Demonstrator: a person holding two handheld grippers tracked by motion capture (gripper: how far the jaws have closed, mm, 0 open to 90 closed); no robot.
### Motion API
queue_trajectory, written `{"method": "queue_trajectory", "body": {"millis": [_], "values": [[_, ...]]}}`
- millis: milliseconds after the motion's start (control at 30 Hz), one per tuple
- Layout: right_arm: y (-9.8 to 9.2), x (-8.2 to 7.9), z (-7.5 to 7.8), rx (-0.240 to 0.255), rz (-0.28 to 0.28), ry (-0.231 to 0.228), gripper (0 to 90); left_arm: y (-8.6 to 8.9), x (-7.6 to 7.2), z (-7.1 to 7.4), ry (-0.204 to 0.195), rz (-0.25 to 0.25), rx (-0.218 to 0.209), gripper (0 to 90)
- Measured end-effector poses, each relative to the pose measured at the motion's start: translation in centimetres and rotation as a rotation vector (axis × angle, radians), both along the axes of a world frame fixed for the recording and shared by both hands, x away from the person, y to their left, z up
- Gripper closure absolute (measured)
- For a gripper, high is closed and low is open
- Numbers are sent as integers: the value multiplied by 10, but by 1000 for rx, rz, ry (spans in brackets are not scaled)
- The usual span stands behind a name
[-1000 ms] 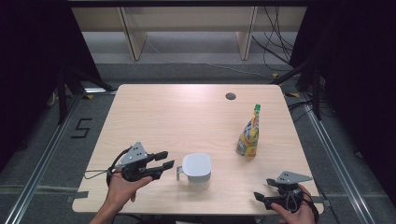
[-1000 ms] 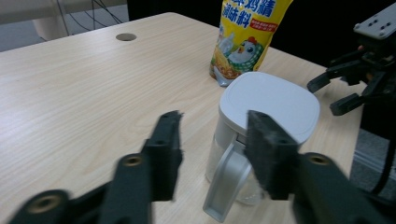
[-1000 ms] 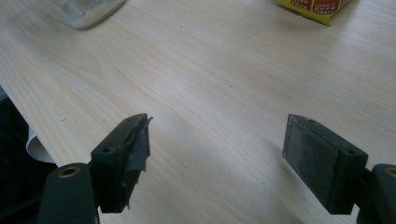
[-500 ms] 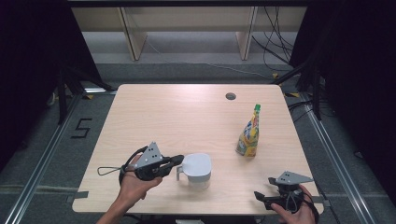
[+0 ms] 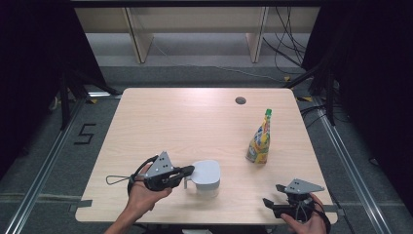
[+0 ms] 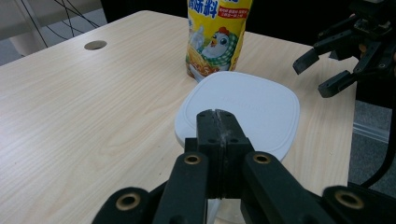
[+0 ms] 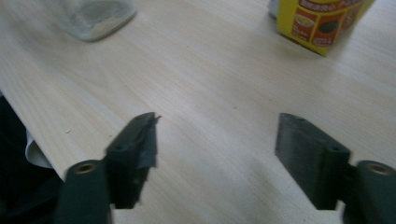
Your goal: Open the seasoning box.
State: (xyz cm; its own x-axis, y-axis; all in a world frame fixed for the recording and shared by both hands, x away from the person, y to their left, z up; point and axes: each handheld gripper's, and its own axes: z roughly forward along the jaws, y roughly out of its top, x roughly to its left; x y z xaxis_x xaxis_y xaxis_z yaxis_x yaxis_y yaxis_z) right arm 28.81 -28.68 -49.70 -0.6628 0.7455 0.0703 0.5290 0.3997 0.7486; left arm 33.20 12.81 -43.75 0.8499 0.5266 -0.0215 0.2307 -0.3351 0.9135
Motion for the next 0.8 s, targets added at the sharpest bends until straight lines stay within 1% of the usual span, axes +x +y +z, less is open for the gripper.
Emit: {"method": "queue_trajectory", "body": {"millis": [33,67,100,133,167,200,233,267,300,333,367,400,433,500,533,567,600,633,667,700,733,767,800], "values": [[1,-1,0,-8,17,-19,380,0,0,0,-4,3,0,889],[2,-1,1,-20,33,-20,386,0,-1,0,-5,4,-2,889],[2,-1,1,-20,33,-20,386,0,-1,0,-5,4,-2,889],[5,-1,2,-34,50,-46,438,0,-1,-1,-4,7,-7,889],[8,-1,3,-25,60,-53,453,0,-1,-1,-2,4,-11,889],[9,0,5,-31,69,-74,464,0,-1,-1,-3,5,-13,889],[12,-1,6,-30,77,-78,478,0,-1,-2,0,7,-23,889],[15,-1,8,-36,80,-96,490,1,0,-2,-7,1,-21,889],[18,0,9,-35,86,-119,503,1,-1,-3,-3,7,-28,888],[20,-1,11,-33,83,-131,522,1,-2,-3,8,13,-38,889],[20,-1,11,-33,83,-131,522,1,-2,-3,8,13,-38,889],[26,1,14,-31,104,-171,559,2,-1,-3,3,10,-36,888],[29,1,15,-33,110,-184,569,2,-1,-3,3,10,-36,889],[35,1,18,-38,126,-194,603,3,-2,-4,2,13,-37,888],[37,1,19,-32,134,-203,618,3,-3,-4,13,19,-42,888],[37,1,19,-32,134,-203,618,3,-3,-4,13,19,-42,889],[42,1,22,-19,145,-213,668,3,-3,-4,12,19,-42,888],[45,2,23,-28,145,-223,685,3,-2,-4,1,11,-36,889],[48,2,25,-45,146,-233,710,4,-2,-4,3,12,-39,889],[51,3,26,-53,162,-248,728,4,-2,-4,2,12,-38,889],[54,4,27,-52,161,-253,753,4,-2,-4,2,12,-38,889],[54,4,27,-52,161,-253,753,4,-2,-4,2,12,-38,889],[61,6,29,-53,183,-259,781,4,-2,-4,1,11,-38,889]]}}
